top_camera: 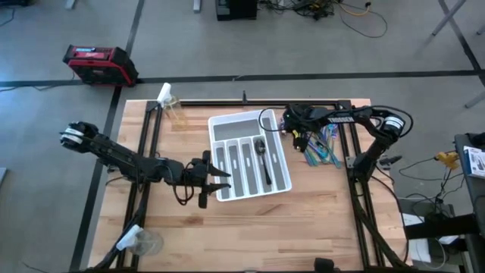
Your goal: Sort silverware
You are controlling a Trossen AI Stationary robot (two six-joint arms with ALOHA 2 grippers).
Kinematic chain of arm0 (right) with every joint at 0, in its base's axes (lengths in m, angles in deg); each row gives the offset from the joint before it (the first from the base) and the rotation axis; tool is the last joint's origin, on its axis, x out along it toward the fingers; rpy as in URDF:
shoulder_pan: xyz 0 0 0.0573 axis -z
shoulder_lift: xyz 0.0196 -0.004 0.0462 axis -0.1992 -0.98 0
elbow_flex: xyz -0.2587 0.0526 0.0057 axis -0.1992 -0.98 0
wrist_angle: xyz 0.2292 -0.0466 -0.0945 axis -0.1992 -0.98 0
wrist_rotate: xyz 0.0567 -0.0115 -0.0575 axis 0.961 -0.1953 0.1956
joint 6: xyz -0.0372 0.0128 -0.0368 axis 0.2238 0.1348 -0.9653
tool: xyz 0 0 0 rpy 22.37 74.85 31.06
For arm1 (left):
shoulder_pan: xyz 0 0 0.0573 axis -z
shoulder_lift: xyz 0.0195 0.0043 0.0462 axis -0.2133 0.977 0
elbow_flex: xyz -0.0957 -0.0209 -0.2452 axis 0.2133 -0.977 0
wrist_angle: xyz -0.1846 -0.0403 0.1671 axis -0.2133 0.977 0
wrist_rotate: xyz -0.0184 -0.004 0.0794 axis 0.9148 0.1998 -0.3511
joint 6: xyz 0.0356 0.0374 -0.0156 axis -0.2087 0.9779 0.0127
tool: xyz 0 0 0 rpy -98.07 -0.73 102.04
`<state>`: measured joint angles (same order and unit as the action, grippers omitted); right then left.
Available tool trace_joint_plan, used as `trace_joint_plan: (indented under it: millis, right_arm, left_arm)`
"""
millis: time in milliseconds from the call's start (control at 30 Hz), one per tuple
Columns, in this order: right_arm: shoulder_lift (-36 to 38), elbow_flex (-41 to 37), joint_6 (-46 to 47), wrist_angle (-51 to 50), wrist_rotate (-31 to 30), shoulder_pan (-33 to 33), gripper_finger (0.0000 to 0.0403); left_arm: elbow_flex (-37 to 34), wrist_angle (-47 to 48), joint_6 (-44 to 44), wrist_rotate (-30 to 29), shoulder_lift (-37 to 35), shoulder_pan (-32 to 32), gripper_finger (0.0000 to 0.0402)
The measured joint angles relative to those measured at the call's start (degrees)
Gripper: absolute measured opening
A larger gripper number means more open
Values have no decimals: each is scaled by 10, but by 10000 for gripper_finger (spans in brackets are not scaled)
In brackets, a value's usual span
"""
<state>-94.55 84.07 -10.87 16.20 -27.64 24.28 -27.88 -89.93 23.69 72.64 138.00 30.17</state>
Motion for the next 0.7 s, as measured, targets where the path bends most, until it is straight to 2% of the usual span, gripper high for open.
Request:
trace_joint_plan:
  millis: [100, 233, 300, 500, 700]
  right_arm:
    - [5, -2, 0, -4, 12, -1, 135]
    - [16, -2, 20, -9, 19, -1, 39]
    - [21, -2, 29, -16, 23, -2, 11]
    - [58, -2, 89, -40, 35, -4, 5]
    - [120, -2, 183, -73, 101, -4, 1]
  left_arm:
    - [-2, 0, -1, 0, -2, 0, 133]
    - [-3, 1, -1, -5, -2, 0, 133]
    - [-4, -1, -1, -15, -2, 0, 133]
    - [-6, 0, -1, -37, -2, 0, 132]
    - [-6, 0, -1, -91, -2, 0, 133]
